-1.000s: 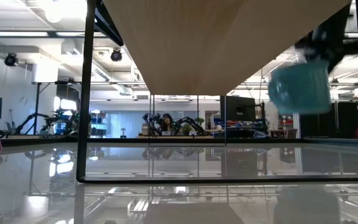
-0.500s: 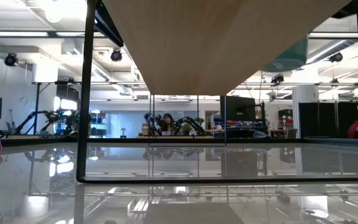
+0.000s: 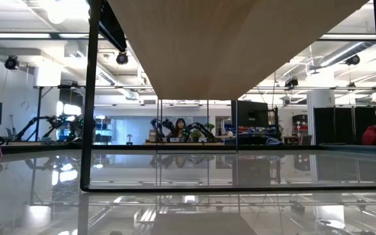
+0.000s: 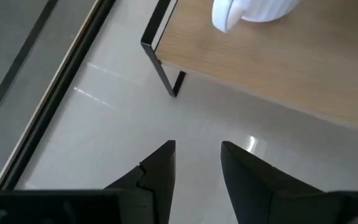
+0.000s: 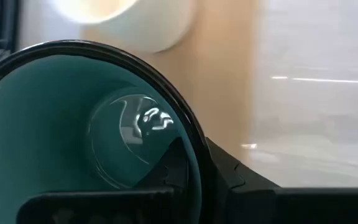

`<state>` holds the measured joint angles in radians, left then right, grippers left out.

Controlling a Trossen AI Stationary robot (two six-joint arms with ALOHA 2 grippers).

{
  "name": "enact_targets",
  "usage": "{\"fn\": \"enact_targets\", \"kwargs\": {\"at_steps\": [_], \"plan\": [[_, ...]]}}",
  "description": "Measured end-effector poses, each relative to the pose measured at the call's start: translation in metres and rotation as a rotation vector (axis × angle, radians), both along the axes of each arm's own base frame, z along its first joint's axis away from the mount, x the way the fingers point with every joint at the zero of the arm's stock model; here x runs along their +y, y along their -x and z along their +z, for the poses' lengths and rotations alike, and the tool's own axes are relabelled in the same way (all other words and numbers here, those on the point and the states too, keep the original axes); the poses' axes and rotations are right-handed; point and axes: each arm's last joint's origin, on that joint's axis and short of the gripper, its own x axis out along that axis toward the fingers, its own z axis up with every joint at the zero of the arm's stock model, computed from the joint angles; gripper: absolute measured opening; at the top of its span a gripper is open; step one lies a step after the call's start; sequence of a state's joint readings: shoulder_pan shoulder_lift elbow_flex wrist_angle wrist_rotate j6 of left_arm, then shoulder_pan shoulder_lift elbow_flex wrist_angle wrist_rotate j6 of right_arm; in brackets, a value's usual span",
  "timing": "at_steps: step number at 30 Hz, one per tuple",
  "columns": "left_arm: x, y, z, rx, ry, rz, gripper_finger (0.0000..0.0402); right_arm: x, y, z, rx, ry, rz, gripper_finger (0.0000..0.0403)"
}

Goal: Stack small to large cups/mugs on shelf
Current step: Put the blue mug on the shelf

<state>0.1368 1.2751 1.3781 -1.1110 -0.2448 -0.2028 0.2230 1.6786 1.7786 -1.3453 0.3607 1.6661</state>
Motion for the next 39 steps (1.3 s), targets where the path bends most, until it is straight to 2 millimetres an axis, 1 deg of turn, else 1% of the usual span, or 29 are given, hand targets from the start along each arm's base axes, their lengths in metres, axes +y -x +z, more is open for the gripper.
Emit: {"fn": "enact_targets", "kwargs": {"at_steps": [2,5,7,10,13,17,19,22,25,30,39], "plan": [[0.0,0.0,-0.001,0.004,-0.002,-0.003,0.0115,0.003,-0.015,-0.002,-0.017,-0.001,0.011,0.0016],[0.0,0.003,-0.004,0.014,-0.001,-0.004,0.0115,0.008,-0.029,-0.006,0.006,-0.001,0.02,0.0016],[-0.001,0.009,-0.007,0.016,-0.001,-0.005,0.0115,0.011,-0.035,-0.009,0.018,-0.012,0.022,0.0016],[-0.003,0.02,-0.014,0.025,0.002,-0.003,0.0115,0.018,-0.04,-0.013,0.055,-0.023,0.0,0.0016],[-0.004,0.032,-0.022,0.027,0.004,-0.002,0.0115,0.023,-0.041,-0.012,0.048,-0.036,-0.028,0.0016],[-0.007,0.047,-0.027,0.0,0.002,-0.001,0.0115,0.025,-0.041,-0.01,0.032,-0.045,-0.06,0.0039],[-0.007,0.052,-0.026,-0.02,0.001,-0.002,0.0115,0.024,-0.04,-0.011,0.041,-0.045,-0.08,0.0051],[-0.008,0.057,-0.024,-0.068,-0.002,-0.002,0.0115,0.023,-0.038,-0.014,0.068,-0.04,-0.088,0.0055],[-0.008,0.059,-0.021,-0.11,-0.003,0.002,0.0115,0.022,-0.039,-0.015,0.078,-0.036,-0.091,0.0046],[-0.009,0.061,-0.026,-0.117,0.013,0.014,0.0115,0.016,-0.04,-0.016,0.087,-0.023,-0.082,0.0029],[-0.009,0.056,-0.034,-0.082,0.043,0.0,0.0115,0.013,-0.041,-0.016,0.084,0.0,-0.084,0.0043]]}}
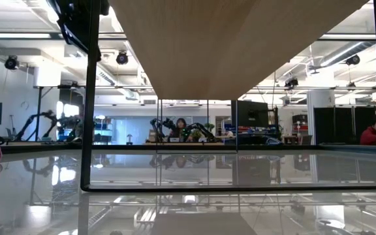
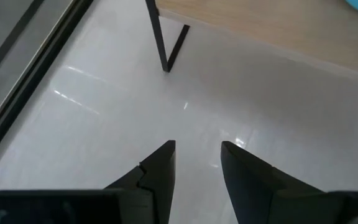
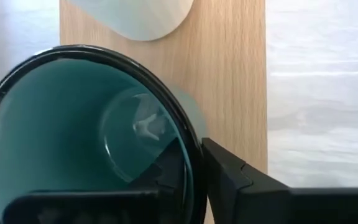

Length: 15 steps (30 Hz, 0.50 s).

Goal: Stack small to large cups/mugs on shelf
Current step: Put the blue mug on the shelf

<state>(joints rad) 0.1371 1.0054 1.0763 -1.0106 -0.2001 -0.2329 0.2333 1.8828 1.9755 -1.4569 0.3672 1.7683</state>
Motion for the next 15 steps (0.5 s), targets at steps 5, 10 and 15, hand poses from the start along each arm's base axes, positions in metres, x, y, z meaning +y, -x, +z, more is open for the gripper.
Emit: {"fn": "enact_targets", "kwargs": {"at_steps": [5,10,15], "plan": [[0.0,-0.002,-0.001,0.008,0.001,0.0,0.0115,0.0,0.0,0.002,-0.017,-0.001,0.005,0.0058],[0.0,-0.004,-0.002,0.007,0.0,-0.001,0.0115,-0.001,0.002,0.008,-0.036,0.003,0.026,0.0078],[0.001,-0.005,-0.003,0.006,0.0,-0.001,0.0115,-0.001,0.004,0.018,-0.055,0.012,0.066,0.0097]]}}
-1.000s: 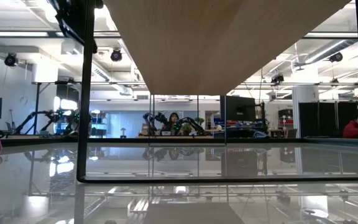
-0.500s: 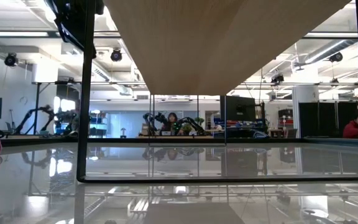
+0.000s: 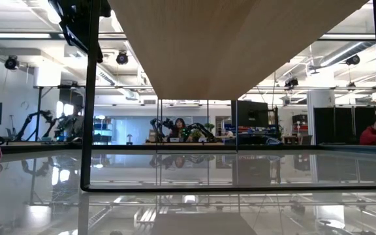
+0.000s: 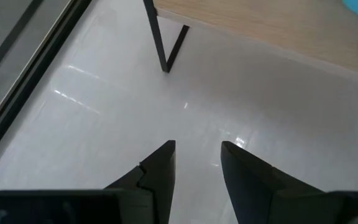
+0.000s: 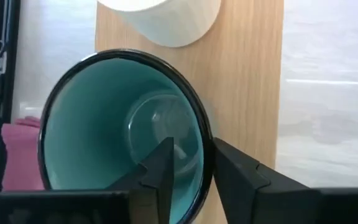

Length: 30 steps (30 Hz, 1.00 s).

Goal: Stack small to large cups/mugs on shelf
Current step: Put the blue mug on the shelf, then put the green cup on the shelf

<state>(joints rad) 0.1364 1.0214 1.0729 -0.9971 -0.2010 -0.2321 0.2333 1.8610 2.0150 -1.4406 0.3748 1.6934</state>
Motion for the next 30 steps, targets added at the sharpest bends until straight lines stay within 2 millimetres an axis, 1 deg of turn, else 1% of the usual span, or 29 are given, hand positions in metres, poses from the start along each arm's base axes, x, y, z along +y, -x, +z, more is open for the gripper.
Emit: {"fn": "enact_targets", "kwargs": {"at_steps": [2,6,8,12,16,20,25,28,30], "plan": [[0.0,0.0,0.0,-0.004,0.0,0.0,0.0115,0.001,0.003,0.004,0.01,0.005,0.018,0.0102],[0.0,-0.001,0.001,-0.018,0.01,0.018,0.0115,0.006,0.019,0.017,0.07,0.016,0.057,0.0107],[0.0,-0.001,0.001,-0.02,0.01,0.019,0.0115,0.011,0.025,0.024,0.046,0.015,0.105,0.0106],[0.0,-0.001,0.001,-0.026,0.01,0.019,0.0115,0.019,0.039,0.029,0.031,-0.005,0.119,0.0105],[0.0,-0.001,0.001,-0.028,0.01,0.019,0.0115,0.033,0.054,0.022,0.082,-0.108,0.146,0.0105],[0.0,-0.001,0.001,-0.029,0.011,0.018,0.0115,0.054,0.074,0.006,0.179,-0.22,0.155,0.0105],[0.0,-0.002,0.002,-0.032,0.011,0.018,0.0115,0.079,0.106,-0.011,0.21,-0.239,0.023,0.0105],[0.0,-0.002,0.002,-0.034,0.015,0.015,0.0115,0.085,0.129,-0.017,0.218,-0.241,-0.033,0.0105],[0.0,-0.002,0.002,-0.034,0.015,0.013,0.0115,0.082,0.142,-0.023,0.253,-0.25,-0.031,0.0105]]}}
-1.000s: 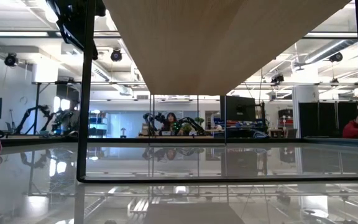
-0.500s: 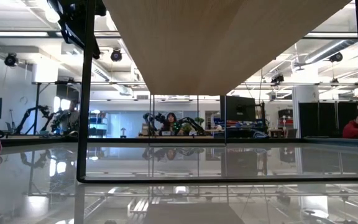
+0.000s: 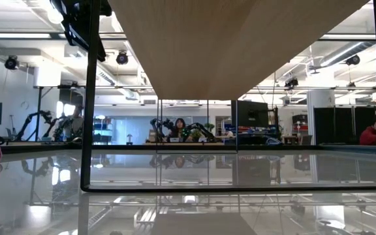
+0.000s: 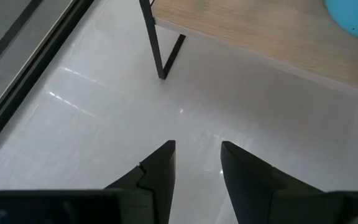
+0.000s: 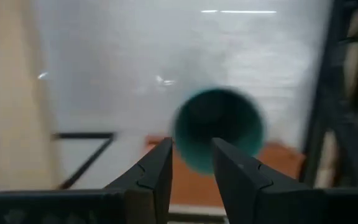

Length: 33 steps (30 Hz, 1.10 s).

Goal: Stack small to large cups/mugs on shelf
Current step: Put the green cup on the shelf

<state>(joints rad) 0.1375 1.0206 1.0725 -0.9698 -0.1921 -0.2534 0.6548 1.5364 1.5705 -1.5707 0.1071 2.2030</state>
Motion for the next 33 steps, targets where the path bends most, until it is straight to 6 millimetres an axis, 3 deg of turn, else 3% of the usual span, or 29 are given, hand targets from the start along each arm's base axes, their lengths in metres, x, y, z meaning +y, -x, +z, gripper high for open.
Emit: {"fn": "enact_targets", "kwargs": {"at_steps": [11,17,26,33], "plan": [[-0.001,0.0,0.0,-0.012,0.033,0.01,0.0115,-0.026,0.045,-0.027,0.152,-0.103,0.019,0.0105],[-0.001,-0.001,0.0,-0.022,0.035,0.008,0.0115,-0.02,0.049,-0.032,0.143,-0.134,0.169,0.0105],[0.0,-0.004,0.003,-0.063,0.03,0.008,0.0115,-0.014,0.046,-0.067,0.139,-0.122,0.188,0.0105],[0.0,-0.004,0.003,-0.063,0.03,0.008,0.0115,-0.017,0.05,-0.083,0.183,-0.09,0.188,0.0105]]}}
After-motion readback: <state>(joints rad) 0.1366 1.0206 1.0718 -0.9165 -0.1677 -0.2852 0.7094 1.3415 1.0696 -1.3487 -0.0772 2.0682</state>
